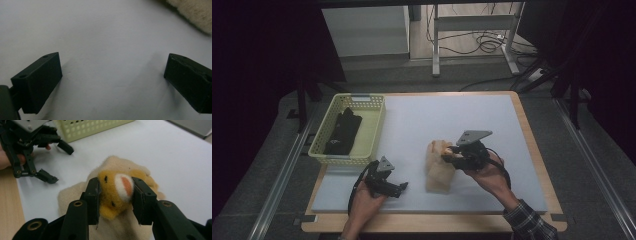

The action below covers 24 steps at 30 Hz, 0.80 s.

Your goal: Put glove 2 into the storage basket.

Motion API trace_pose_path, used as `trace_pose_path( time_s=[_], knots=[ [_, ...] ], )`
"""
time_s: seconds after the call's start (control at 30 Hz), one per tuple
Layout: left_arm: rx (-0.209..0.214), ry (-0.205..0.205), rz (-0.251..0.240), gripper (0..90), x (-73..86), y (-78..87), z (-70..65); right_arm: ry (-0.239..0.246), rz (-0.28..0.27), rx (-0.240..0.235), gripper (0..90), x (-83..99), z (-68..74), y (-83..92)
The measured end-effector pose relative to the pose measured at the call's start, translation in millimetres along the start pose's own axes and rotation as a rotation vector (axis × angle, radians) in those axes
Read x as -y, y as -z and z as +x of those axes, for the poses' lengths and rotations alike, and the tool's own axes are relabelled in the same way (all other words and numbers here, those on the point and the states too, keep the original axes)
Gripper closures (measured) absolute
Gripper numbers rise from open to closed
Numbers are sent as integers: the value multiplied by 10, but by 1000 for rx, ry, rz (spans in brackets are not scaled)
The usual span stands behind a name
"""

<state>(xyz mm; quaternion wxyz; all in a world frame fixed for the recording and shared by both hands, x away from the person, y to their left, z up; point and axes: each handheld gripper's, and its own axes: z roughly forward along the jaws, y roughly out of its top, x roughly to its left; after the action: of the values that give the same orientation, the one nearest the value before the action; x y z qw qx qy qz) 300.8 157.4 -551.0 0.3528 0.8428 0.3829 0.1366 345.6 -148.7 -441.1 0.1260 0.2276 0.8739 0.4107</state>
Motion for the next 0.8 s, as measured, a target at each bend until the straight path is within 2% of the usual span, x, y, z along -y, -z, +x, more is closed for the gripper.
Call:
trace_pose_path(
  time_s=[0.07, 0.23, 0.4, 0.47, 0.6, 0.8],
  knots=[
    [0, 0, 0, 18, 0, 0, 0, 16, 34, -28, 602, -8, 46, -145],
    [0, 1, 0, 18, 1, 0, -1, 26, 88, -57, 566, 38, 85, -385],
    [0, -1, 0, 18, 0, 0, 0, 39, 122, -41, 469, 149, 137, -599],
    [0, 1, 0, 18, 1, -1, -1, 31, 119, -45, 419, 188, 151, -647],
    [0, 1, -1, 17, 1, -1, -1, 19, 106, -42, 353, 161, 141, -596],
    [-1, 0, 0, 17, 0, -1, 0, -23, 58, -4, 362, 136, 6, -378]
  ],
)
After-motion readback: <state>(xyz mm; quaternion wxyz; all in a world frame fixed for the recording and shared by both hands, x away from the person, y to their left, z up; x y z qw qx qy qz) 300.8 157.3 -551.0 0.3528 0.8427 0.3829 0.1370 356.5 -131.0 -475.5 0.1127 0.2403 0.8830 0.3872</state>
